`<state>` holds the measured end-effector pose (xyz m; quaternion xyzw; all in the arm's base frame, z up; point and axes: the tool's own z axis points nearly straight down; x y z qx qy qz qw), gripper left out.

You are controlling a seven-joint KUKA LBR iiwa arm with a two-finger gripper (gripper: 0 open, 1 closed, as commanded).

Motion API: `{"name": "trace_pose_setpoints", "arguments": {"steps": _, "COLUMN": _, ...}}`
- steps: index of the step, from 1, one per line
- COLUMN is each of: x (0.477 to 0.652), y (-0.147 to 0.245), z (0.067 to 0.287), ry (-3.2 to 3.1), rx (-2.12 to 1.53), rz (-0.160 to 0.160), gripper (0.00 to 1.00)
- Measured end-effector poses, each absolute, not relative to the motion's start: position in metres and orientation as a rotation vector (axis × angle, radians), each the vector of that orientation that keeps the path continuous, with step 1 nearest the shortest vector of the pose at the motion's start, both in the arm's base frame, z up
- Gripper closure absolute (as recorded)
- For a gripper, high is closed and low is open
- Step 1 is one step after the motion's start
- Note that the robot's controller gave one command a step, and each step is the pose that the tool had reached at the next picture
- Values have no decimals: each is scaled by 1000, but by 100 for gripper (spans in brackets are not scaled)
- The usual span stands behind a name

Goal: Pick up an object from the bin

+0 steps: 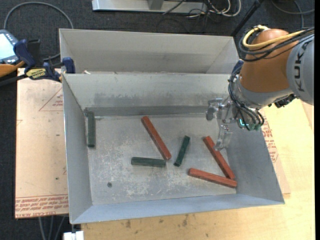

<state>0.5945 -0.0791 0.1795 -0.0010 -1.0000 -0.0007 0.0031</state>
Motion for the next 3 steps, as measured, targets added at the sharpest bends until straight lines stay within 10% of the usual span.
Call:
{"name": "trace_pose_setpoints", "arguments": {"steps": 1, "x": 614, "y": -22, "z": 68, "ry": -3090, "rx": 555, "rz": -5, "gripper": 0}}
{"name": "trace_pose_setpoints", "arguments": {"steps": 2, "x": 615, "y": -23, "z": 71, "ry": -3095, "rx": 555, "rz": -1, "gripper": 100}}
{"name": "trace_pose_setpoints", "arguments": {"steps": 3, "x": 581, "y": -44, "z": 238, "ry": -3111, "rx": 510, "rz": 3, "gripper": 100}}
